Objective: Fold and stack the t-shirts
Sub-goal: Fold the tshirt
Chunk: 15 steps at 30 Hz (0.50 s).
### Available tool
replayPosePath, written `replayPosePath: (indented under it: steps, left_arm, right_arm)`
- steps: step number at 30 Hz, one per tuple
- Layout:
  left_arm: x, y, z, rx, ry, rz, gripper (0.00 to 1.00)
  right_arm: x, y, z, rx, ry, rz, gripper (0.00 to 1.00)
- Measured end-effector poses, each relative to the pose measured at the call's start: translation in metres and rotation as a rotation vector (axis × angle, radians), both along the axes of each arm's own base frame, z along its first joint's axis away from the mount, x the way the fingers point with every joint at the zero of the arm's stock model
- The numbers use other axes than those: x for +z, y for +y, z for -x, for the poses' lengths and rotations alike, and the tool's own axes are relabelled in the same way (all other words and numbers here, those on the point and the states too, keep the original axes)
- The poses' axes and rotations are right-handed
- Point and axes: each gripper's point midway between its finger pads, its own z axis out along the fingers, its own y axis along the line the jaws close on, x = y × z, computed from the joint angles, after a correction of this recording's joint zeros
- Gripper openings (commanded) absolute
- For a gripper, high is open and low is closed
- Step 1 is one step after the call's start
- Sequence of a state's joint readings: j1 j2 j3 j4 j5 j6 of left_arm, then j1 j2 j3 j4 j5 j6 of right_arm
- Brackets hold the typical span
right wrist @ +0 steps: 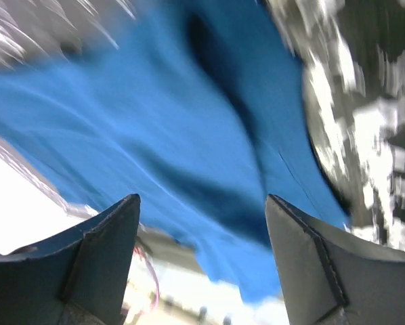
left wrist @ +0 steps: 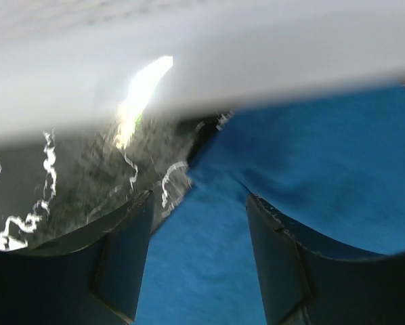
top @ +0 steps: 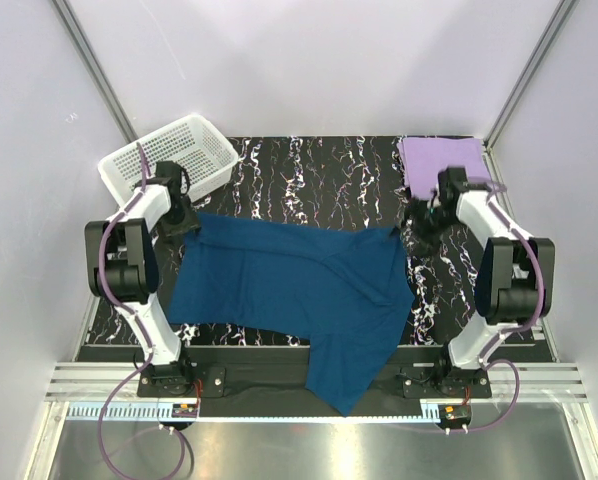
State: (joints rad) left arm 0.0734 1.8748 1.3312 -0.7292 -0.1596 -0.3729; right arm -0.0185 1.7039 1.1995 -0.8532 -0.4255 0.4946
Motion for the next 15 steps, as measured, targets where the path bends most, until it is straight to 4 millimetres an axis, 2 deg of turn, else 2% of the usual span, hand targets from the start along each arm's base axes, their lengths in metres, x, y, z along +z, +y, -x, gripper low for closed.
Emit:
replayPosePath:
  steps: [3, 6, 7, 9, 10, 13, 15]
  left_arm:
    - [0.023, -0.004, -0.003, 0.020, -0.064, 0.022, 0.61]
    - [0.047, -0.009, -0.006, 0.039, -0.136, 0.038, 0.59]
    - [0.054, -0.012, -0.007, 0.041, -0.157, 0.044, 0.59]
    - [0.059, -0.016, -0.009, 0.041, -0.177, 0.053, 0.47]
    - [0.060, -0.019, -0.012, 0.036, -0.187, 0.065, 0.44]
    - [0.055, -0.035, -0.023, 0.003, -0.203, 0.127, 0.34]
    - [0.046, -0.046, -0.033, -0.020, -0.188, 0.166, 0.32]
  right_arm:
    - [0.015, -0.004, -0.051, -0.012, -0.107, 0.022, 0.82]
    - [0.006, -0.007, -0.081, -0.019, -0.114, 0.040, 0.82]
    - [0.000, -0.008, -0.087, -0.020, -0.102, 0.045, 0.78]
    - [-0.014, -0.011, -0.096, -0.024, -0.080, 0.057, 0.74]
    - [-0.019, -0.012, -0.098, -0.026, -0.069, 0.063, 0.65]
    - [-0.029, -0.012, -0.098, -0.033, -0.042, 0.064, 0.58]
    - [-0.030, -0.011, -0.098, -0.040, -0.036, 0.061, 0.55]
